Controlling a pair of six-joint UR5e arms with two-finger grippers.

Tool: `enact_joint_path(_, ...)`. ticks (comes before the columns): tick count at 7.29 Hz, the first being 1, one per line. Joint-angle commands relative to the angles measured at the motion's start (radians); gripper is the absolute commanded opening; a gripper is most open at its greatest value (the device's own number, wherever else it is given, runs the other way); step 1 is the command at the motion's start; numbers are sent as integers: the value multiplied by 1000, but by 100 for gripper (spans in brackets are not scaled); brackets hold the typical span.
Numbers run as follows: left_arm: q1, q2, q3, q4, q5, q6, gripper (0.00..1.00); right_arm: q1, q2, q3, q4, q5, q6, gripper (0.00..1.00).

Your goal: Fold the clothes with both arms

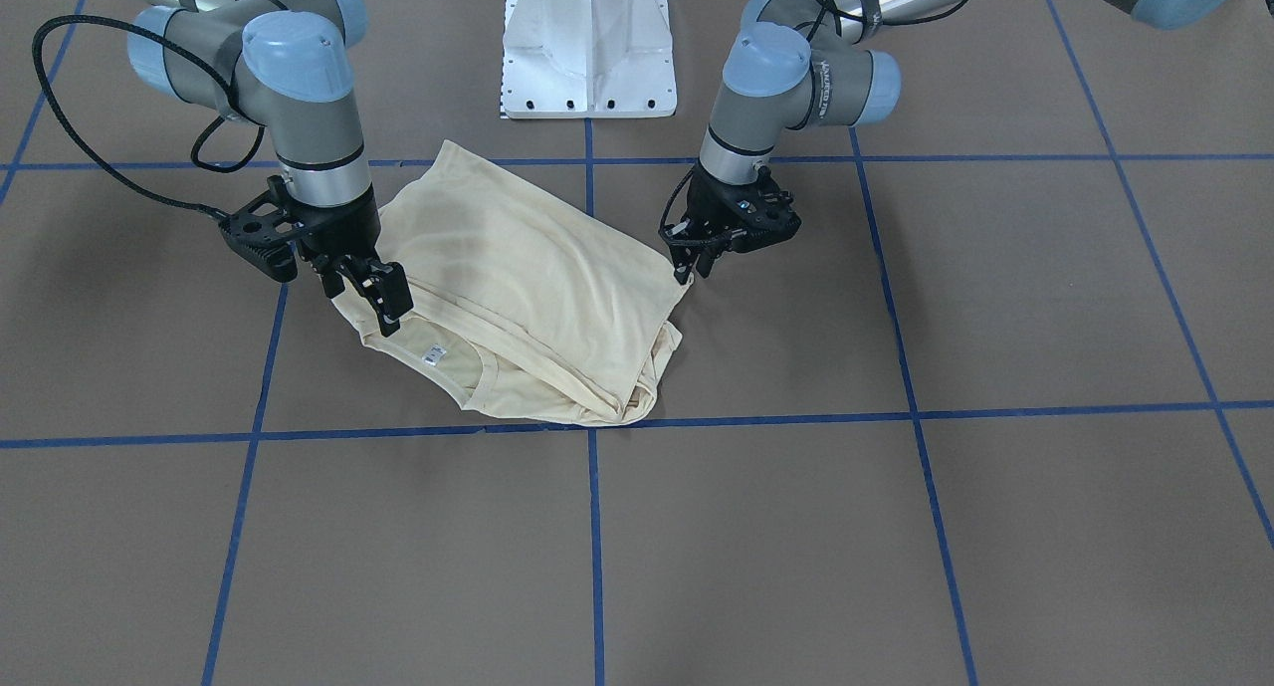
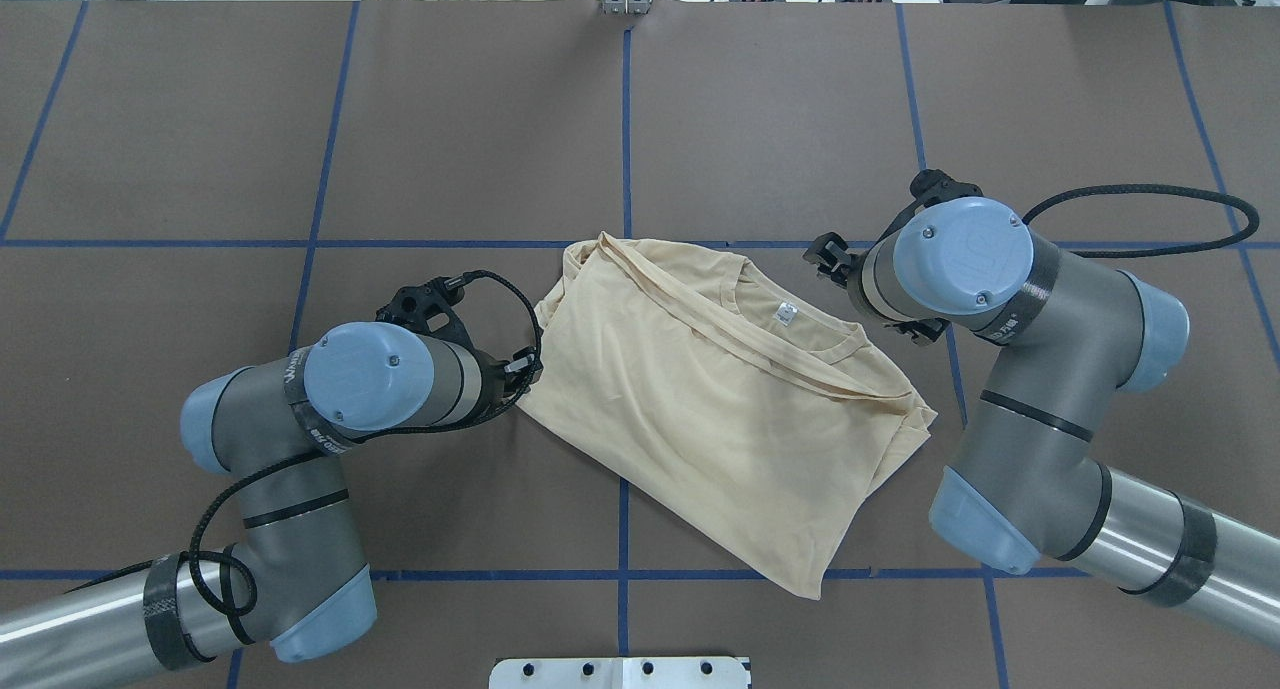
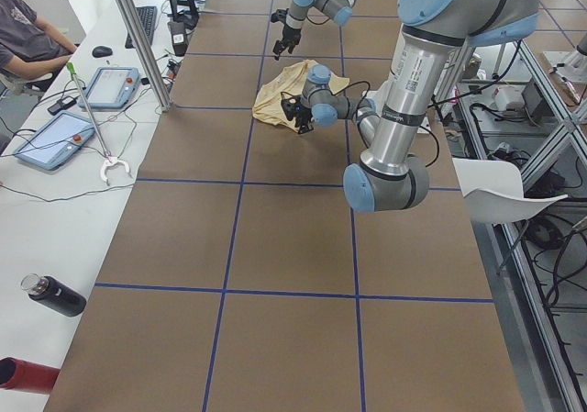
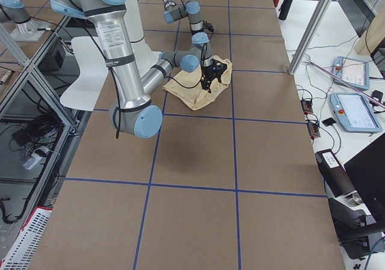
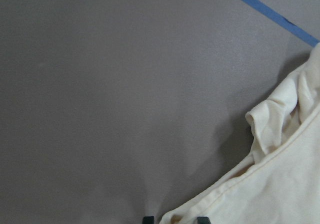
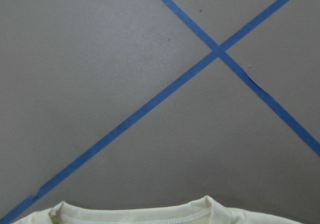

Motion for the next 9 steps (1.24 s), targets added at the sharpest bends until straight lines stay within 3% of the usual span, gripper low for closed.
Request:
enact_joint_path(1, 0, 0, 1, -3, -1, 4, 42, 2, 1, 0, -1, 0, 0, 100)
enact_joint_path(6, 9, -8, 3, -3, -2, 1, 31, 2, 1, -3, -1, 1, 3, 100)
enact_joint_path(7, 11, -9, 3, -3, -2, -2, 25, 2, 1, -3, -1, 1, 3, 100)
enact_joint_path(8, 11, -9, 3, -2, -2, -6, 7, 2, 1, -3, -1, 1, 2, 100)
enact_joint_path(9, 9, -8, 1, -2, -2, 1, 0, 2, 1, -5, -2, 1, 2, 100)
